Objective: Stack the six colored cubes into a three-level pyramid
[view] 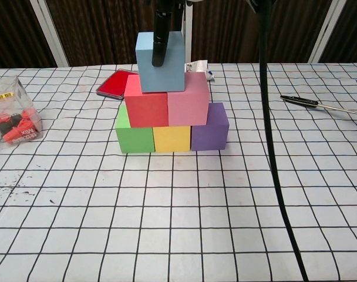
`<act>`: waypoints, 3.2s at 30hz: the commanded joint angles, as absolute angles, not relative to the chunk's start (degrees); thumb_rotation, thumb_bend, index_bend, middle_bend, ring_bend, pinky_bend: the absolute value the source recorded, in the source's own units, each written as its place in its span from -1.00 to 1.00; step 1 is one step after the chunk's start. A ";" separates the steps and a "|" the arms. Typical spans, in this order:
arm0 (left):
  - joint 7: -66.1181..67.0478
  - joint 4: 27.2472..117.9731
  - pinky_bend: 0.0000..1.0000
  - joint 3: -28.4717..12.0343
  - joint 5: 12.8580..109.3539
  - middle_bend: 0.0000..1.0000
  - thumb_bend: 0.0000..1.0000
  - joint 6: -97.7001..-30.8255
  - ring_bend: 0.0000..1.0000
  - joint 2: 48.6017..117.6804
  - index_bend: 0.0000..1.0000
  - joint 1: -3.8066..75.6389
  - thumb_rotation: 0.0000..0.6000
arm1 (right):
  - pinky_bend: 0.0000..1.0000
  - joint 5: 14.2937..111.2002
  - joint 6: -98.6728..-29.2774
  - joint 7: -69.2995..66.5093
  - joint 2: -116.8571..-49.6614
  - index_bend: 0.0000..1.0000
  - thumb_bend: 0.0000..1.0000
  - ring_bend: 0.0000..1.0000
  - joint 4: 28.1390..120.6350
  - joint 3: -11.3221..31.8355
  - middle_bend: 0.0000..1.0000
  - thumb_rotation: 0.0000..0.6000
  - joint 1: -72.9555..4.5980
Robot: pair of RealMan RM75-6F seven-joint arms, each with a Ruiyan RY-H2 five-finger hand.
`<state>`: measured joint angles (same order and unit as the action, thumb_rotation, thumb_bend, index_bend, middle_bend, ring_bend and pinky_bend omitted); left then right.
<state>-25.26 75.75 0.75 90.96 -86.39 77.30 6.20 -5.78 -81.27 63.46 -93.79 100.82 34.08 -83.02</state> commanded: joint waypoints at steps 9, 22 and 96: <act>-25.28 75.81 -0.94 0.76 90.82 -0.80 -1.00 -86.23 -1.00 77.28 -0.85 6.23 1.00 | -1.00 -5.99 -81.21 63.81 -94.01 -1.00 -0.80 -0.42 100.77 34.10 0.41 1.00 -83.07; -25.29 75.62 -0.94 0.80 90.92 -0.80 -1.00 -86.29 -1.00 77.39 -0.85 6.24 1.00 | -1.00 -5.98 -81.13 64.16 -94.33 -1.00 -0.80 -0.42 100.52 33.97 0.41 1.00 -83.11; -4.02 90.51 -0.94 -0.25 90.40 -0.80 -1.00 -83.69 -1.00 70.22 -0.85 8.64 1.00 | -1.00 76.73 -92.67 6.56 -59.67 -1.00 -1.00 -1.00 110.68 -4.86 -0.98 1.00 -20.09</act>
